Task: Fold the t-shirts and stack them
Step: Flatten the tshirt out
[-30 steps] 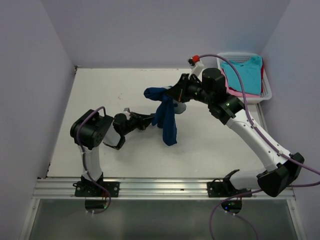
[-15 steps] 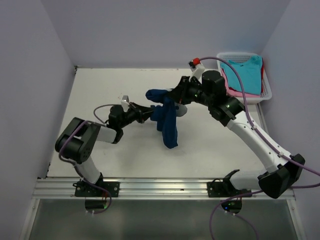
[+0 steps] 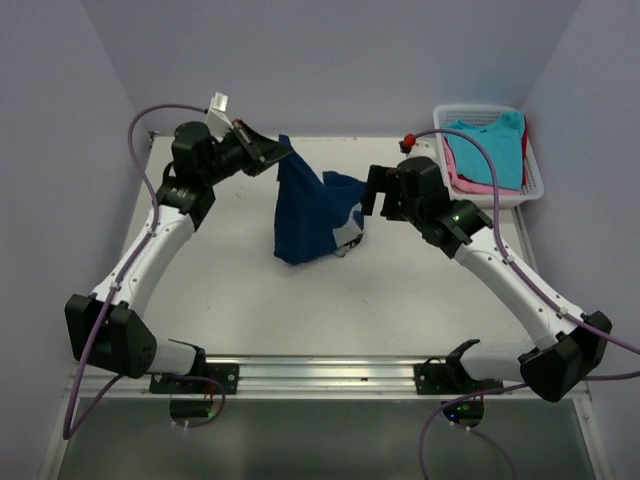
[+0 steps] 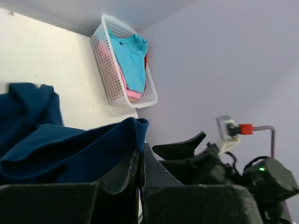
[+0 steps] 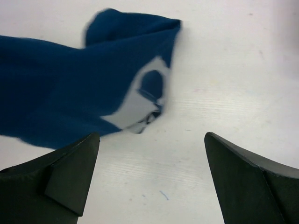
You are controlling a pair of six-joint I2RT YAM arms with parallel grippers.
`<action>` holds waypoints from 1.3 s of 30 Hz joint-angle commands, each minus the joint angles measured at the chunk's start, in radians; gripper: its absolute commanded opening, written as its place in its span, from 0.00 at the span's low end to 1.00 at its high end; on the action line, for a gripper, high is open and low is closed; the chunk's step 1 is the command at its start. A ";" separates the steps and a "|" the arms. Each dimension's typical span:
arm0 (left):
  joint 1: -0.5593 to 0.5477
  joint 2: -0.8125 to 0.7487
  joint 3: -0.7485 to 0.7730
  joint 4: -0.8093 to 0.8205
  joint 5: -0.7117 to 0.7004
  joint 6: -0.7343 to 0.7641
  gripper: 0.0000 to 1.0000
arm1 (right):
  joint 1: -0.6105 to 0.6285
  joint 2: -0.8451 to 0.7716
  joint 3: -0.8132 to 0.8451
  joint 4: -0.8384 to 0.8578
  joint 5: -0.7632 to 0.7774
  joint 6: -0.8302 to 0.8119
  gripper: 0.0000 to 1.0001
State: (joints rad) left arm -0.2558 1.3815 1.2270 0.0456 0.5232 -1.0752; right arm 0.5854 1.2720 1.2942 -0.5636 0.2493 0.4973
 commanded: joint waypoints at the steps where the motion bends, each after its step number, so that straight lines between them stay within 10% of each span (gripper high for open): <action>1: 0.007 -0.015 0.227 -0.284 0.034 0.202 0.00 | 0.002 0.041 -0.015 -0.091 0.245 0.047 0.99; 7: 0.007 0.111 0.733 -0.639 0.071 0.382 0.00 | 0.004 0.188 -0.001 -0.108 0.289 0.098 0.99; 22: 0.003 -0.035 0.867 -0.722 0.110 0.488 0.00 | -0.005 0.437 0.048 0.166 0.027 0.070 0.99; 31: 0.003 -0.154 1.006 -0.877 -0.189 0.494 0.00 | -0.114 0.553 0.033 0.389 -0.321 0.133 0.99; 39: 0.003 -0.160 0.957 -0.802 0.027 0.466 0.00 | -0.170 0.731 0.100 0.664 -0.800 0.241 0.99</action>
State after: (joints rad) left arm -0.2558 1.1736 2.2055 -0.7883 0.4747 -0.6048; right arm 0.4229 1.9434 1.3220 -0.1001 -0.2291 0.6708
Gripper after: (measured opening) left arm 0.012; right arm 0.986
